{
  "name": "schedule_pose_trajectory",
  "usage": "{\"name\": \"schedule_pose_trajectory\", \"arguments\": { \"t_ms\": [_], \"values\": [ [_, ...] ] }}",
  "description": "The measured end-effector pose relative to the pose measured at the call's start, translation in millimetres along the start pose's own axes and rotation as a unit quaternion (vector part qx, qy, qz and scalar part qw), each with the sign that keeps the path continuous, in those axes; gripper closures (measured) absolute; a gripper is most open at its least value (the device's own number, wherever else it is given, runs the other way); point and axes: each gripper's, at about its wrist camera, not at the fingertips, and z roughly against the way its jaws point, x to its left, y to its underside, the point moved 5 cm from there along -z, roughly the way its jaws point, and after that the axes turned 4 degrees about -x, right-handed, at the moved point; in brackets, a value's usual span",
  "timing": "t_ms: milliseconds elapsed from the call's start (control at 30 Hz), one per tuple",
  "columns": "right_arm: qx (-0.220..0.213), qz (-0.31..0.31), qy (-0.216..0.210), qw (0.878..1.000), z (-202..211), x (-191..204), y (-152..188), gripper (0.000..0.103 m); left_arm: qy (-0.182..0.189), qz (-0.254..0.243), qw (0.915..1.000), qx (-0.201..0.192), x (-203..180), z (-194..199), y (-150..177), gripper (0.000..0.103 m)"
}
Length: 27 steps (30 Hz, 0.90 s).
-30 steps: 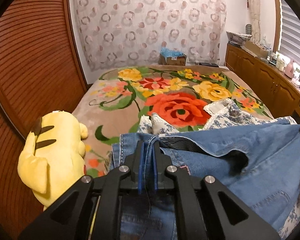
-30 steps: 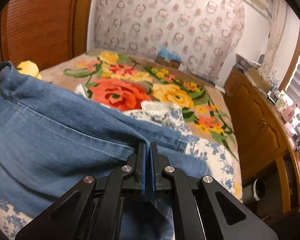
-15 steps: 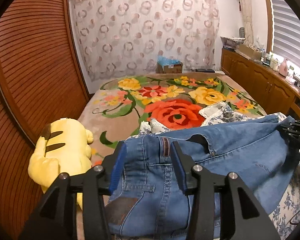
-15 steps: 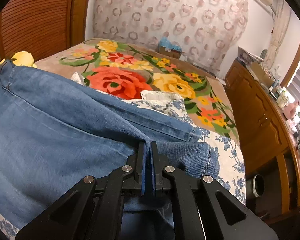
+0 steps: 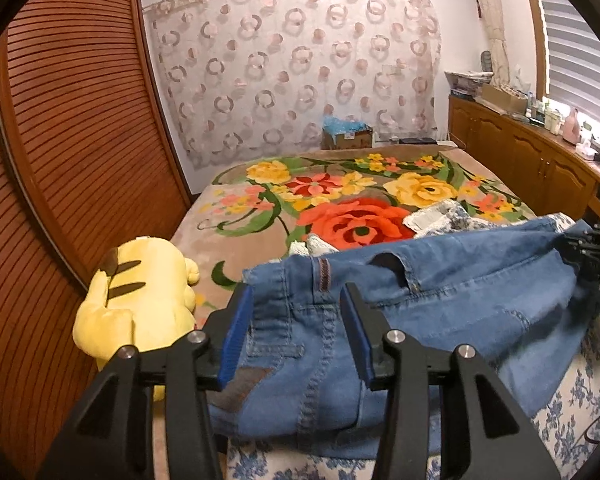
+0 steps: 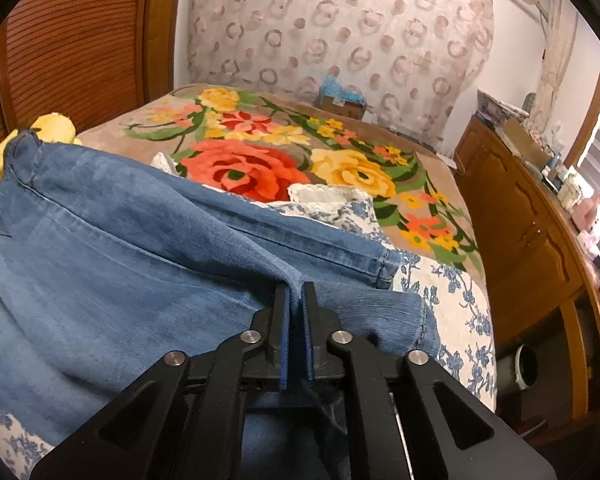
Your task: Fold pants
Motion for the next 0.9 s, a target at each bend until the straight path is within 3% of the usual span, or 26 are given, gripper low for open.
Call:
{"name": "schedule_pose_trajectory", "arguments": {
  "t_ms": [100, 200, 500, 600, 900],
  "values": [
    [-0.004, -0.004, -0.006, 1.0, 9.0, 1.5, -1.4, 0.071, 0.004, -0.001, 1.0, 0.007, -3.8, -0.5, 9.6, 0.059],
    [-0.006, -0.006, -0.002, 1.0, 19.8, 1.9, 1.1, 0.067, 0.007, 0.002, 0.9998, 0.016, -1.5, -2.9, 20.1, 0.059],
    [-0.004, -0.026, 0.007, 1.0, 35.5, -24.1, 17.8, 0.064, 0.012, 0.044, 0.9979, 0.045, 46.7, -33.4, 39.5, 0.059],
    [0.0, -0.041, 0.004, 0.999, 32.8, -35.1, 19.9, 0.062, 0.03, 0.05, 0.9966, 0.058, 58.8, -54.0, 36.3, 0.059],
    [0.008, -0.06, 0.004, 0.998, 25.3, -62.2, 29.0, 0.058, 0.071, 0.02, 0.9907, 0.114, 48.1, -128.6, 29.4, 0.059]
  ]
}}
